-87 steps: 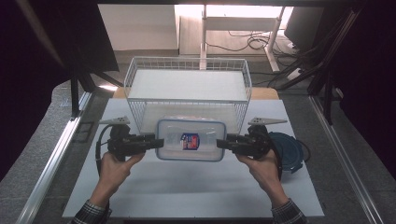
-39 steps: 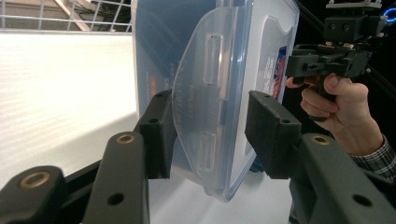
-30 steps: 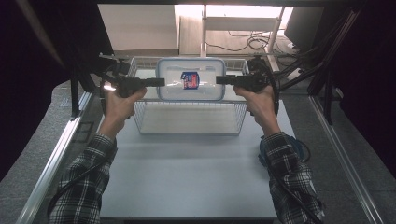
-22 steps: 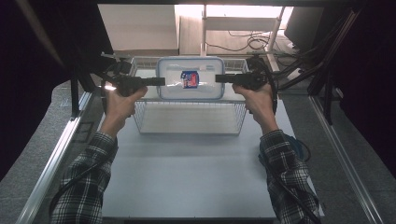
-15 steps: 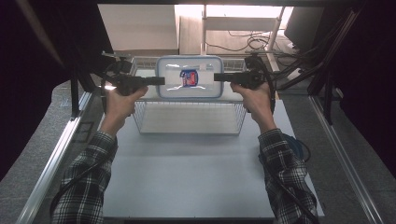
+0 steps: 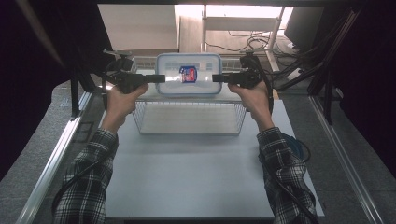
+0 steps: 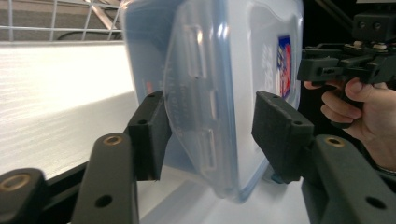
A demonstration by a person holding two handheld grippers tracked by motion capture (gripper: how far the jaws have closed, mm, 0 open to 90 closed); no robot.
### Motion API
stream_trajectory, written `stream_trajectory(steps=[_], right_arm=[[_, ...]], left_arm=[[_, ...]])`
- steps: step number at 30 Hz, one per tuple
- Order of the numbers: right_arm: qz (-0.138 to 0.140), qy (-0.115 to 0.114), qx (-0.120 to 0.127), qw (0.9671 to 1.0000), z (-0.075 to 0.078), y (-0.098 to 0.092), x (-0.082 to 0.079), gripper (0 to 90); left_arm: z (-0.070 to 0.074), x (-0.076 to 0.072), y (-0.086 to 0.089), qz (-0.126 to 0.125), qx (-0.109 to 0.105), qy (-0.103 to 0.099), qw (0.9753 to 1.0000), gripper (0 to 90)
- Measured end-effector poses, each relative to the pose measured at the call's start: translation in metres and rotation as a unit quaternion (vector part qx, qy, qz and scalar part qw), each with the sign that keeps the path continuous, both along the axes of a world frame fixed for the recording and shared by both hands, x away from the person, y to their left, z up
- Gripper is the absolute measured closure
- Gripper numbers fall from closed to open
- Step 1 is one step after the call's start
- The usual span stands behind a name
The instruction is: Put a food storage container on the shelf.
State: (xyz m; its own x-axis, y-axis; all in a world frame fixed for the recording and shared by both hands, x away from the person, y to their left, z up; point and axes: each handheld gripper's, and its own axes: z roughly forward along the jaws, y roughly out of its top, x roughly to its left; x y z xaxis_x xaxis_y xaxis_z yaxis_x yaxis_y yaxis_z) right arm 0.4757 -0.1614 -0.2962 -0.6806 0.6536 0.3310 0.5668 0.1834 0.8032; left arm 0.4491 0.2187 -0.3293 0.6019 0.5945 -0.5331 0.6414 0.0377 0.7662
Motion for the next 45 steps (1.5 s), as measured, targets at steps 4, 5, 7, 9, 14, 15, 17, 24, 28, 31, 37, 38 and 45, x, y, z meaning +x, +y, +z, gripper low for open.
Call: stream_trajectory(steps=[4,5,7,9,14,15,17,24,28,31,37,38,45], right_arm=[[-0.001,0.001,-0.018,0.9998,-0.005,0.004,0.001,47.9],[-0.006,0.007,-0.012,0.9999,-0.006,0.003,0.002,50.0],[-0.002,0.01,-0.009,0.9999,-0.006,0.002,0.003,50.2],[-0.003,0.011,-0.012,0.9999,-0.005,0.003,0.003,50.2],[-0.011,0.005,-0.019,0.9997,-0.003,0.006,0.001,48.9],[-0.014,0.0,-0.02,0.9997,-0.002,0.006,0.001,49.1],[-0.02,-0.002,-0.019,0.9996,0.0,0.007,0.0,48.6],[-0.025,-0.013,-0.031,0.9991,0.003,0.01,-0.002,48.6],[-0.024,-0.011,-0.033,0.9991,0.004,0.009,-0.002,48.7],[-0.024,-0.009,-0.032,0.9991,0.004,0.009,-0.002,48.7],[-0.028,-0.007,-0.03,0.9992,0.004,0.008,-0.004,48.9],[-0.029,-0.007,-0.029,0.9991,0.004,0.008,-0.005,48.9],[-0.031,-0.015,-0.037,0.9987,0.005,0.01,-0.007,48.7]], left_arm=[[-0.004,0.003,0.0,0.006,-0.007,0.015,0.9998,40.0],[-0.006,0.005,0.003,0.004,-0.015,0.018,0.9997,40.4],[-0.006,0.005,0.003,0.006,-0.013,0.015,0.9998,40.3],[-0.004,0.005,0.003,0.018,-0.007,0.012,0.9997,39.6],[-0.001,0.003,0.001,0.04,0.018,0.002,0.999,36.9],[-0.001,0.003,0.001,0.044,0.021,0.001,0.9988,36.9],[0.0,0.003,0.002,0.05,0.022,-0.001,0.9985,38.3],[0.0,0.002,0.002,0.044,0.007,0.002,0.999,48.7],[0.0,-0.002,0.001,0.049,0.007,0.003,0.9988,48.7],[-0.002,-0.004,0.002,0.042,-0.003,0.006,0.9991,49.1],[-0.003,-0.004,0.003,0.039,-0.006,0.003,0.9992,49.3],[-0.003,-0.004,0.003,0.039,-0.005,0.002,0.9992,49.3],[0.003,-0.005,0.0,0.044,0.034,-0.024,0.9982,41.7]])
